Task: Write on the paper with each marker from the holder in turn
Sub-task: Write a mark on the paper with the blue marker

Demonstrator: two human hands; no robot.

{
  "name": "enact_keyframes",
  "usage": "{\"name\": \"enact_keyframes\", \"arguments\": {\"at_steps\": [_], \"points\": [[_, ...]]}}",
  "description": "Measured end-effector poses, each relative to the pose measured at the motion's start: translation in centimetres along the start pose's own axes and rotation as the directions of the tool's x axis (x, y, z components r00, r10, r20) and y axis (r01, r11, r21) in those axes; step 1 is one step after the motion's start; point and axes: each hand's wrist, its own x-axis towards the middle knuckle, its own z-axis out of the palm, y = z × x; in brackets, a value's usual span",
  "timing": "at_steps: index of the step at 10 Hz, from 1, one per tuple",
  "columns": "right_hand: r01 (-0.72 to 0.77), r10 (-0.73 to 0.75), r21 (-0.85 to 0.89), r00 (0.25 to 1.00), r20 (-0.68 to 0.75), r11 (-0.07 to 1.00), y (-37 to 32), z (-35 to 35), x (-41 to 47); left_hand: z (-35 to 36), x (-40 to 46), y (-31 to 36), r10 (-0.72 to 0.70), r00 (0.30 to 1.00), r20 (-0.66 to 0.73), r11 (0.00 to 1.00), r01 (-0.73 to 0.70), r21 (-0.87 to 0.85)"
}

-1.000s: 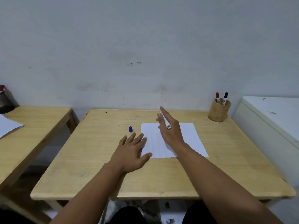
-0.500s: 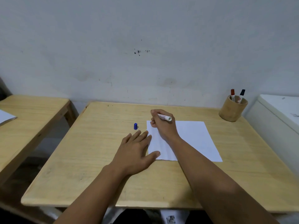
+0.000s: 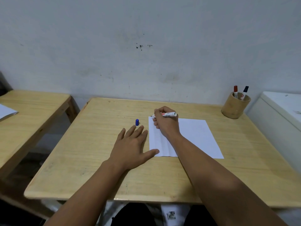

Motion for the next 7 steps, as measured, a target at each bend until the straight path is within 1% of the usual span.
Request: {"name": "enact_keyframes", "arguments": {"at_steps": [1, 2, 4, 7], "points": [[-0.018, 0.017, 0.023, 1.000, 0.017, 1.000, 0.21, -0.06, 0.07, -0.18, -0.54, 0.18, -0.123, 0.992, -0.016, 0.992, 0.123, 0.011], [-0.006, 0.006, -0.010, 1.000, 0.020, 1.000, 0.21, 0.08, 0.02, -0.13, -0.73, 0.20, -0.155, 0.988, -0.020, 0.988, 0.155, 0.008], [0.039, -0.037, -0.097, 0.999, 0.020, 0.995, 0.93, 0.09, 0.37, -0.08, -0.64, 0.15, -0.154, 0.988, -0.022, 0.988, 0.154, 0.015], [0.066, -0.061, -0.190, 0.998, 0.030, 0.980, 0.63, 0.33, 0.15, -0.19, -0.64, 0.23, -0.153, 0.988, -0.018, 0.988, 0.153, 0.012]]}}
